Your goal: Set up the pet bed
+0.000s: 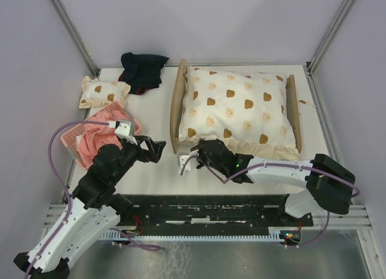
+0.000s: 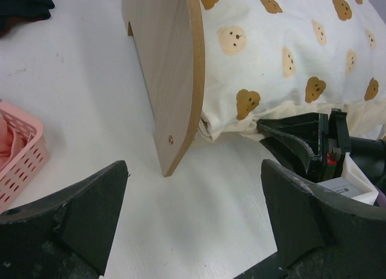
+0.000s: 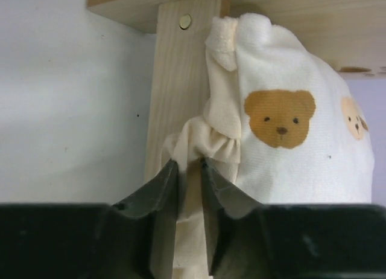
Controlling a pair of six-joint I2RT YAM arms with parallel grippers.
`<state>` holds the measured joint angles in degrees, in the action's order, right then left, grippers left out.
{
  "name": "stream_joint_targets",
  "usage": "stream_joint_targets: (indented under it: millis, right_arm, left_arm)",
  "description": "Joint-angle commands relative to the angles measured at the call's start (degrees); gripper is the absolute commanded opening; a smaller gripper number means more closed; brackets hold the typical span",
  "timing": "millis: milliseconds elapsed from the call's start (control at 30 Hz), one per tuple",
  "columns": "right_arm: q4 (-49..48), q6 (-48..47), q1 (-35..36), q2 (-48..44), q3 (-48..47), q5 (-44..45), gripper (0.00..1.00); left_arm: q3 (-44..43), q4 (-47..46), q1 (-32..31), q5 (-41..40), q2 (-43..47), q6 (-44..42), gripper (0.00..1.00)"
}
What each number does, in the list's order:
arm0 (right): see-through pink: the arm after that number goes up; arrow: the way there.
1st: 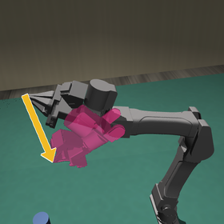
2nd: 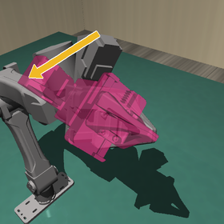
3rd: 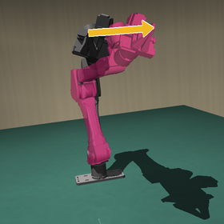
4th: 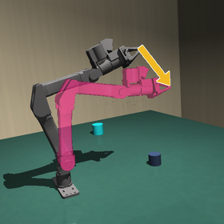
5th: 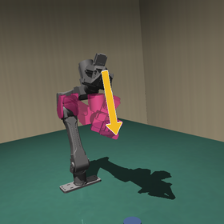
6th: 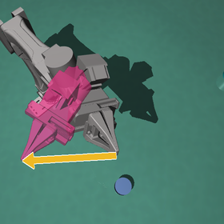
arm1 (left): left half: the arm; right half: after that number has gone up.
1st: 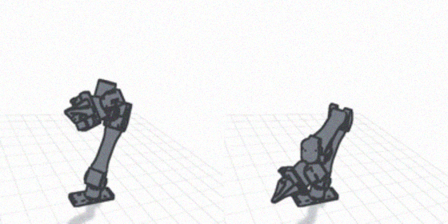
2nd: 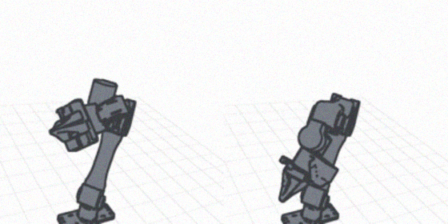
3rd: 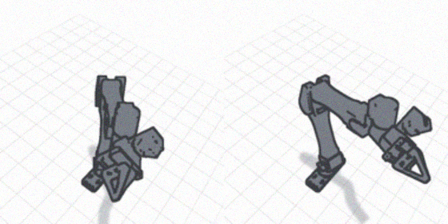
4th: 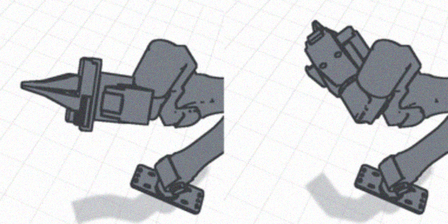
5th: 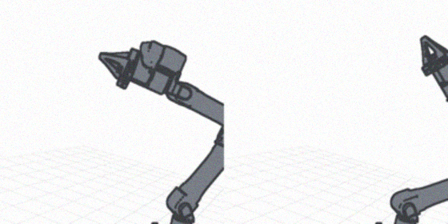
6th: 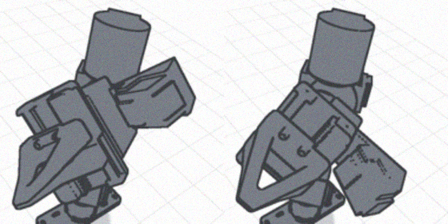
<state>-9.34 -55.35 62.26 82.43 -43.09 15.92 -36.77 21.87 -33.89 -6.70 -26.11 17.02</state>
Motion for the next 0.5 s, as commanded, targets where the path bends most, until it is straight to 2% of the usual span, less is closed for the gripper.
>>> stream_joint_targets:
  millis: [0,67,100,233,333,467]
  right_arm:
    - [-5.6,-0.3,0.5,-2.4,0.1,4.8,0.15]
    - [-3.3,3.7,0.5,-5.0,-1.4,5.0,0.03]
    - [-1.4,5.9,0.4,-6.9,-2.1,4.9,0.02]
    - [-1.1,13.7,-0.6,-12.2,-3.1,5.0,0.02]
    - [1.5,21.8,-3.8,-14.5,-4.6,1.1,0.02]
    - [6.2,31.7,-9.4,-14.7,-7.5,-2.4,0.02]
  left_arm:
    - [0.0,-0.6,-0.2,1.9,-0.5,-0.9,0.94]
    - [-0.2,-0.6,-0.3,2.2,-0.7,-0.8,0.9]
    - [-0.4,-0.7,-0.2,2.1,-0.8,-0.6,0.87]
    - [-0.9,-3.0,-0.2,4.8,-1.5,-0.3,0.81]
    - [-2.2,-3.5,-0.3,6.6,-3.4,-1.3,0.78]
    - [-5.2,-2.7,-0.3,8.5,-7.6,-3.5,0.7]
